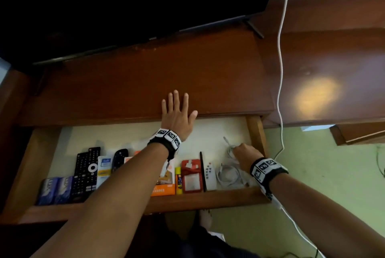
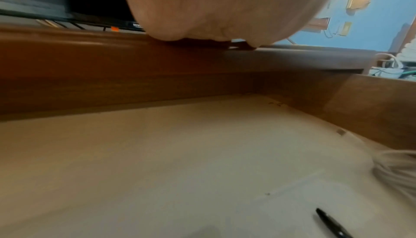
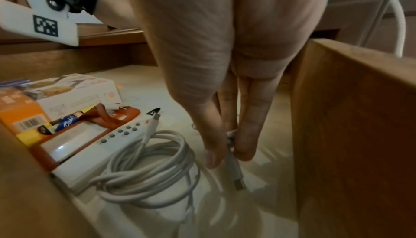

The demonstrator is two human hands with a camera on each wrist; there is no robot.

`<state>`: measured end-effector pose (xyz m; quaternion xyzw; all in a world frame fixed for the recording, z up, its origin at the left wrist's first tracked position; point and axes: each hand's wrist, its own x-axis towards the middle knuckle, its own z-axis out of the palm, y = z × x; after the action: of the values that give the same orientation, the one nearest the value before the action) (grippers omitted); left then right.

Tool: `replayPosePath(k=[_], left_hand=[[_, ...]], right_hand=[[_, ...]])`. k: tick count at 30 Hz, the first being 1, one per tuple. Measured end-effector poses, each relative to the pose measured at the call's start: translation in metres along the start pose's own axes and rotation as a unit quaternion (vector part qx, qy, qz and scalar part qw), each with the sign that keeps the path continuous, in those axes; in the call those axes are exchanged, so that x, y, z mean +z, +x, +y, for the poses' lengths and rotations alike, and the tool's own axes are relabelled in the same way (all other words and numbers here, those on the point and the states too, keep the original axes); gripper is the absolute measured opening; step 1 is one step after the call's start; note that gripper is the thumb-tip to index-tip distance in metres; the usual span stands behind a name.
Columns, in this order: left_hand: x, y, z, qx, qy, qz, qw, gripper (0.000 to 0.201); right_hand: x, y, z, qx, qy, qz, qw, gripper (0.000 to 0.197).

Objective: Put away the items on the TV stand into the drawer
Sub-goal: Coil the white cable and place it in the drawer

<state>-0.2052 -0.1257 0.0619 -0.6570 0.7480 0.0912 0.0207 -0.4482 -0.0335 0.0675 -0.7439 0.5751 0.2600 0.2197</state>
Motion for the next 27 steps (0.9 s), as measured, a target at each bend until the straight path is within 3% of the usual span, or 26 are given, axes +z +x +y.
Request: replayPosePath(k=[6, 16, 21, 24, 27], left_hand=[[0.003, 0.000, -0.001, 0.004, 0.013, 0.019, 1.000, 0.073], [-0.003, -0.001, -0.001, 0.002, 0.017, 0.000, 1.000, 0.072], [-0.022, -0.003, -0.005, 0.010, -0.040, -0.073, 0.996, 0.070], [-0.036, -0.042, -0.018, 0.044, -0.094, -0.043, 0.994, 0.053], [-0.025, -0.113, -0.043, 0.133, -0.059, -0.045, 0.988, 0.048]], right_hand=[[-0.001, 0.003, 0.001, -0.025, -0.036, -0.060, 0.997, 0.028], [-0.011, -0.007, -0.012, -0.031, 0.062, 0.036, 0.997, 0.021], [-0.005, -0.021, -0.062, -0.088, 0.190, 0.070, 0.975, 0.023], [0.005, -0.024, -0.104, -0.130, 0.248, 0.059, 0.958, 0.025], [0.015, -0.032, -0.138, -0.163, 0.269, 0.041, 0.948, 0.030]])
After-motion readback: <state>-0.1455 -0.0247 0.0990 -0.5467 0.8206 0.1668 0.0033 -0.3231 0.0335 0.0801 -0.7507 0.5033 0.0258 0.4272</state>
